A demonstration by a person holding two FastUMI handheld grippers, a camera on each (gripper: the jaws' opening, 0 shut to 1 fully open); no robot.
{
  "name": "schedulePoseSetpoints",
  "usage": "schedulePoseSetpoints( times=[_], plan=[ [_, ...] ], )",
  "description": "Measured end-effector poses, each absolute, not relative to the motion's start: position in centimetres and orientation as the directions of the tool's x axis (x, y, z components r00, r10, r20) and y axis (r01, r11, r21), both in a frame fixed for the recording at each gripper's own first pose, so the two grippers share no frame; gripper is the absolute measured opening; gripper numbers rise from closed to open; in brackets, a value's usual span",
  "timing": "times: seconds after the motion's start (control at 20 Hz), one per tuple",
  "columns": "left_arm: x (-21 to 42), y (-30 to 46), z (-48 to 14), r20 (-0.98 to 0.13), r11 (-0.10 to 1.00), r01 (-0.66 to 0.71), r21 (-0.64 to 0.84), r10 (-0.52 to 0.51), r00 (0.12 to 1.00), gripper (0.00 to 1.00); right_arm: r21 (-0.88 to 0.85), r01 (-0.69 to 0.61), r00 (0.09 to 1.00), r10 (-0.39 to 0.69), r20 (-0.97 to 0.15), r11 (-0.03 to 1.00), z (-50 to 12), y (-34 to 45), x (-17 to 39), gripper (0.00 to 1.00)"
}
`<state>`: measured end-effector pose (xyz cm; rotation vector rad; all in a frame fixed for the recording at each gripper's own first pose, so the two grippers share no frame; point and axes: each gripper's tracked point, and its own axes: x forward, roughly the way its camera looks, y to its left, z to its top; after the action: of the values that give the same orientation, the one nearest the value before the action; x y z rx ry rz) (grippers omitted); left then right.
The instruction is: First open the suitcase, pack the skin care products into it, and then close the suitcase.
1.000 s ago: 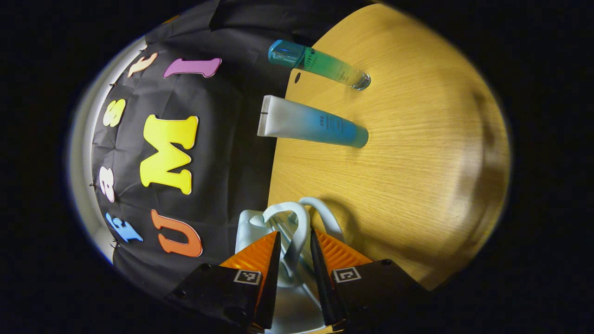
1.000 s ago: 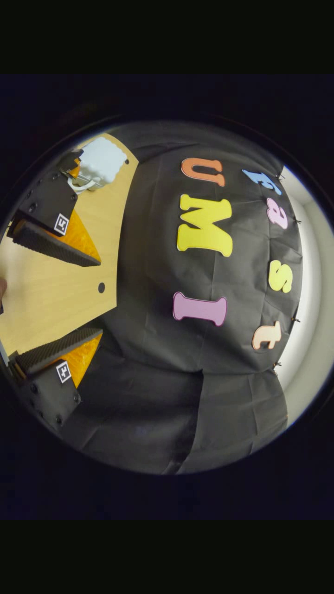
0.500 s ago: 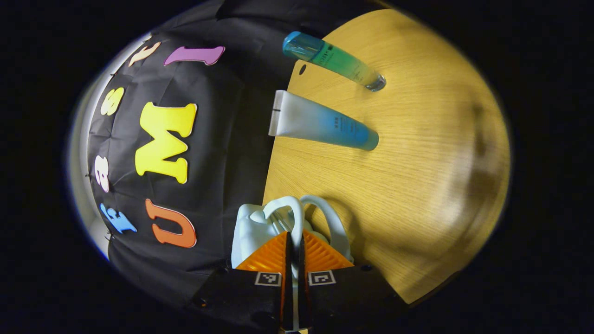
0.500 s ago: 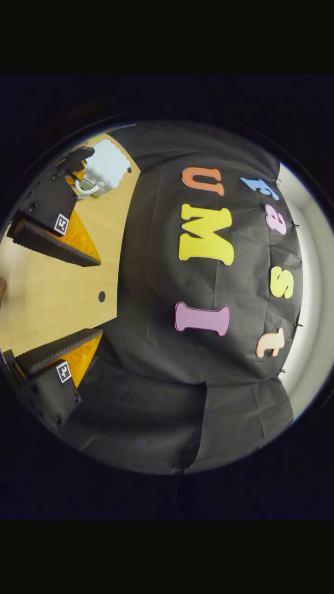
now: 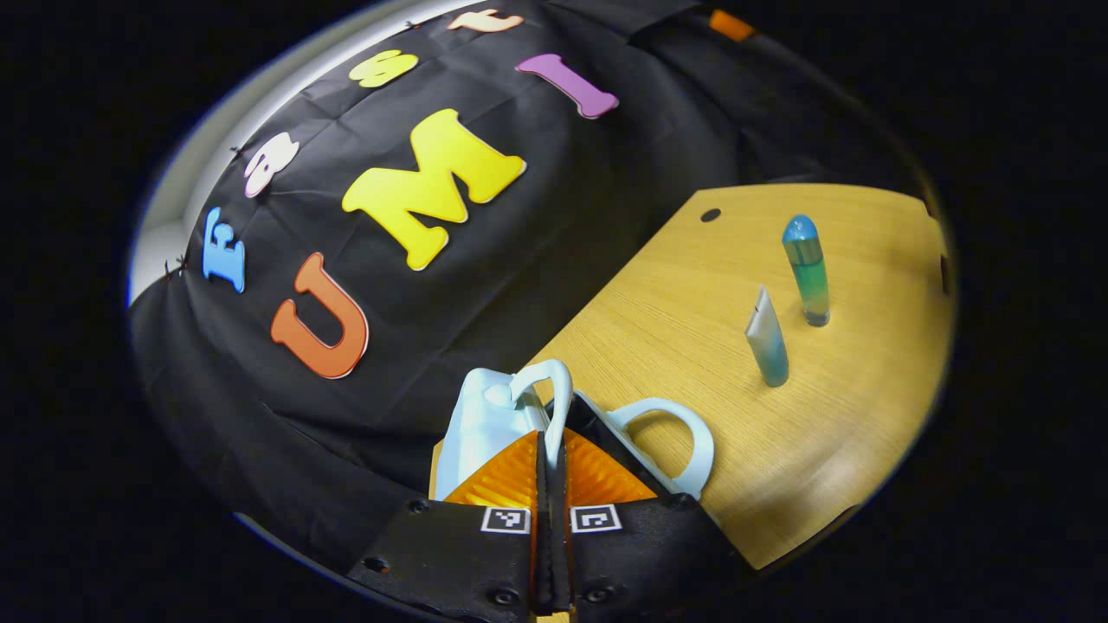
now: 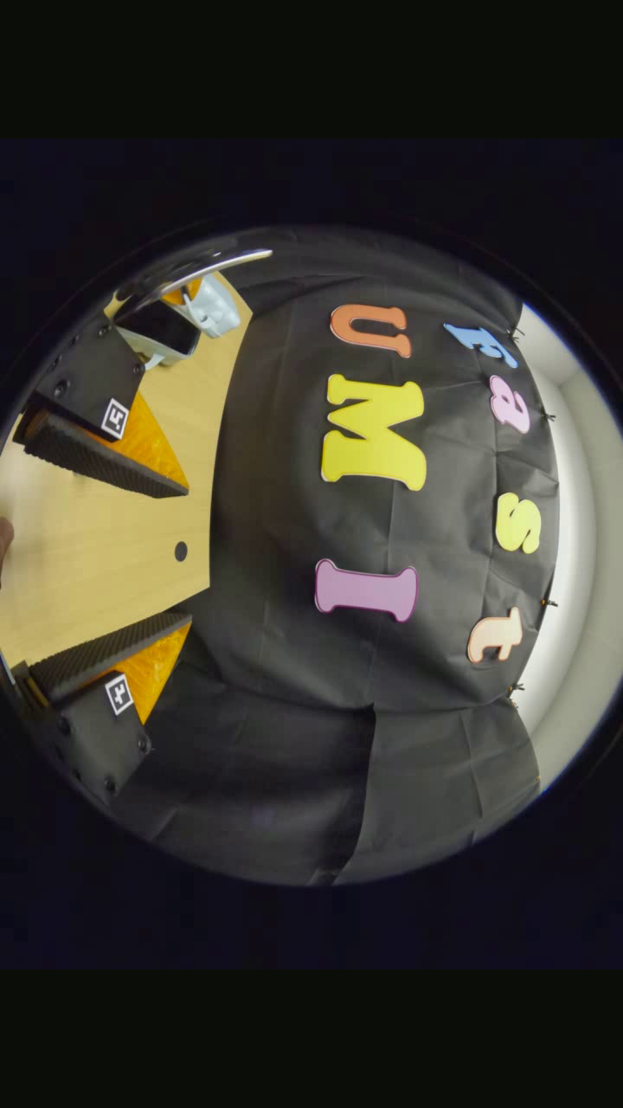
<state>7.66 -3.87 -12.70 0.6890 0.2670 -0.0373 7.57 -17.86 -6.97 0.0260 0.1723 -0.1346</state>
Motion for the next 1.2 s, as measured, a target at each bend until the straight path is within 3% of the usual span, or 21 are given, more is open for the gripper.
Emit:
schedulePoseSetpoints(
  times=[0.4,0.7,0.95,1.2],
  plan=[
    [5.8,9.5,-5.8,-0.118,0.803,-0.014,0.595,0.104,0.988,0.03,0.006,0.089,0.981,-0.087,-0.171,0.996,-5.6,-7.0,7.3,0.8],
    [5.0,19.6,-6.6,-0.1,0.93,-0.059,0.363,0.102,0.99,0.02,-0.016,0.085,0.983,-0.086,-0.163,0.996,-4.4,-1.1,6.6,0.8],
    [5.4,28.4,-10.5,-0.145,0.992,-0.044,0.119,0.061,0.988,0.02,-0.043,0.088,0.98,-0.094,-0.174,0.995,-4.1,2.3,5.6,0.8],
    [5.8,36.4,-21.5,-0.331,0.989,-0.14,-0.047,0.117,0.936,0.03,-0.067,0.096,0.975,-0.107,-0.197,0.993,-4.6,4.6,4.8,0.78]
  ],
)
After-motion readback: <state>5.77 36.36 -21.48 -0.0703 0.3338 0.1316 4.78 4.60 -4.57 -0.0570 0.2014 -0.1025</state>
